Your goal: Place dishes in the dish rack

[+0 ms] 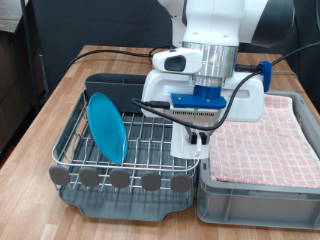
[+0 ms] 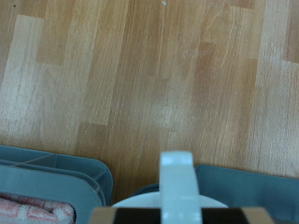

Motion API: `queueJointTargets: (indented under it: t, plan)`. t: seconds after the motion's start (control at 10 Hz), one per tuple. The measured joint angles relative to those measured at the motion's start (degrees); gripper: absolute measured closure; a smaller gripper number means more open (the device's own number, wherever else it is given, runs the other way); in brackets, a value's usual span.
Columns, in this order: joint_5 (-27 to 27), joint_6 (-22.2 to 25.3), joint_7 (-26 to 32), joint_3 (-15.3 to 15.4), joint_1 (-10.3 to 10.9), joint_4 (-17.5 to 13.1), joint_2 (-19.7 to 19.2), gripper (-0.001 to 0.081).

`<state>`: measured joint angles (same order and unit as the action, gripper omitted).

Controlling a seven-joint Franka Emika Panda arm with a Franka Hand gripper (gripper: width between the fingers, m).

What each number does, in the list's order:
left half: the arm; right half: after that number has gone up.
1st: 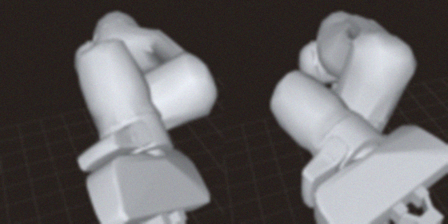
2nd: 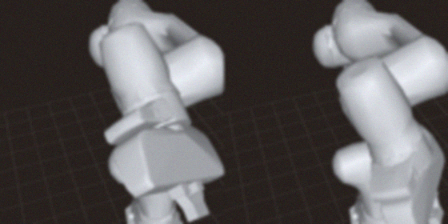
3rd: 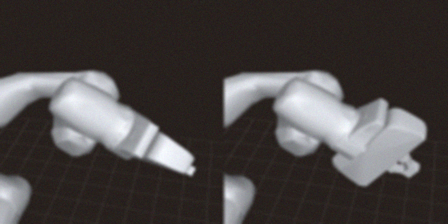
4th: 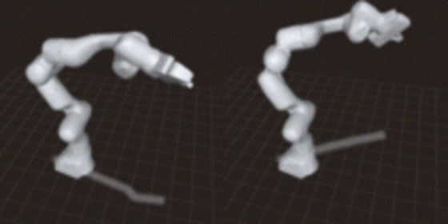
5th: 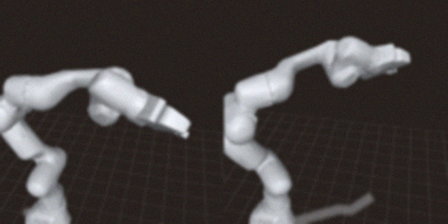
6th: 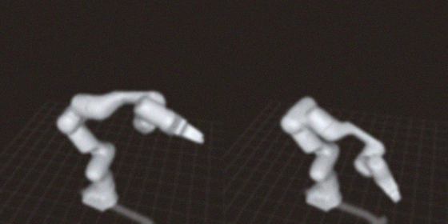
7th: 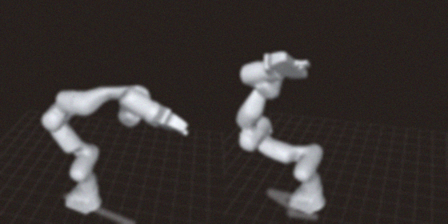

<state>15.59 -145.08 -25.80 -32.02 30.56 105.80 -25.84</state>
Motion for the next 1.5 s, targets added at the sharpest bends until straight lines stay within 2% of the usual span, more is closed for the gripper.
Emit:
queueJointTargets:
  t: [0.2,0.9,1.5]
  plan:
    - [0.3,1.5,0.1,0.8,-1.2,-2.0,-1.6,0.0735]
    - [4.4,0.8,3.6,6.1,-7.2,-6.4,-7.1,0.0735]
    - [5.0,0.1,4.0,8.3,-9.7,-8.7,-10.9,0.0735]
